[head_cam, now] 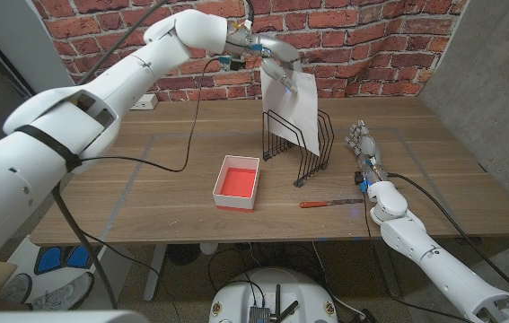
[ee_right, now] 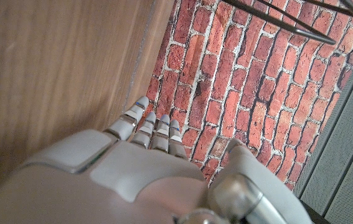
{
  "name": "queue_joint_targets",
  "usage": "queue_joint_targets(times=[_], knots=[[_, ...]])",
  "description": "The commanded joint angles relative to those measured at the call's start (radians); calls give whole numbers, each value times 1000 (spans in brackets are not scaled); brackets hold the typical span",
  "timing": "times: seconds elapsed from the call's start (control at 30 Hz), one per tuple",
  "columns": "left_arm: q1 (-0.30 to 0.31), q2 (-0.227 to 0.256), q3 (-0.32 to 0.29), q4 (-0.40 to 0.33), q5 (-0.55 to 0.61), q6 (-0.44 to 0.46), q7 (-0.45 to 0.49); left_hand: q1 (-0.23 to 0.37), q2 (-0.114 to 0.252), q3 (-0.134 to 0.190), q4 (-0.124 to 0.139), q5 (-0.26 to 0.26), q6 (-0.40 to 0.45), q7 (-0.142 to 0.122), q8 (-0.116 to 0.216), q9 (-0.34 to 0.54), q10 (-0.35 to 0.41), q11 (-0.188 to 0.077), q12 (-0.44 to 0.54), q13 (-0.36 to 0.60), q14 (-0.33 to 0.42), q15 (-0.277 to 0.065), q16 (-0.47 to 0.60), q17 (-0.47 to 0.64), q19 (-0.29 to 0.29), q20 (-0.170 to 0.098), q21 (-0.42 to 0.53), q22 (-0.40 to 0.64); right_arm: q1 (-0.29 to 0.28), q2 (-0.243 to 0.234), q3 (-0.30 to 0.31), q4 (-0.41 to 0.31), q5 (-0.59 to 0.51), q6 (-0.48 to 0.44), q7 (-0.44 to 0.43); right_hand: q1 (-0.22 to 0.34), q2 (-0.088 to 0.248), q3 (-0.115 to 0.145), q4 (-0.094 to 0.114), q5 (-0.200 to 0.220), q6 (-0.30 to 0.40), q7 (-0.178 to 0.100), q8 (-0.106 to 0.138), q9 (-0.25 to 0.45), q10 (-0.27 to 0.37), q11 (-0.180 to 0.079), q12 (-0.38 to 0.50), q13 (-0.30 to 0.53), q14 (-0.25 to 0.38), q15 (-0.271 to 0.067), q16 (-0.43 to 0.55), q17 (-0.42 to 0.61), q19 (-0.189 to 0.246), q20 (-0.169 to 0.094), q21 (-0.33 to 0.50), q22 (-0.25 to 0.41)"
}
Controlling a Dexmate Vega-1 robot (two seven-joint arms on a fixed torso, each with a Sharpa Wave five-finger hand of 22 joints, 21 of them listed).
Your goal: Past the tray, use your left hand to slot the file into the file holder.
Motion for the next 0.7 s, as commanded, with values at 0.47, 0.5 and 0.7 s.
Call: queue_joint_targets(times=[0.47,0.5,0.7], knots=[[-1,-7,32,-33,81,-6,22,1,1,-4,2,-5,5,0,8,2,2,0,-1,1,7,-77,3,2,-4,-68,7,2,-18,-8,10,-10,10,10,3,-10,37,5,-1,-1,9,0,2,2,9,0,9,1,6,0,5,5,11,-2,5,2],[-1,-8,34,-31,82,-8,21,1,1,-4,2,-5,6,-1,8,2,2,0,-1,1,7,-77,3,2,-4,-67,7,2,-18,-8,10,-10,11,11,3,-10,37,5,-1,-1,9,0,2,2,9,0,9,1,6,0,5,5,11,-2,5,2],[-5,-16,45,-20,107,-25,32,2,1,-4,1,-5,7,0,9,2,5,-2,0,1,7,-78,2,2,-5,-67,7,2,-25,-11,14,-14,13,11,1,-10,37,5,-2,-2,10,-1,2,2,9,0,9,1,6,-2,5,5,11,-1,5,2]])
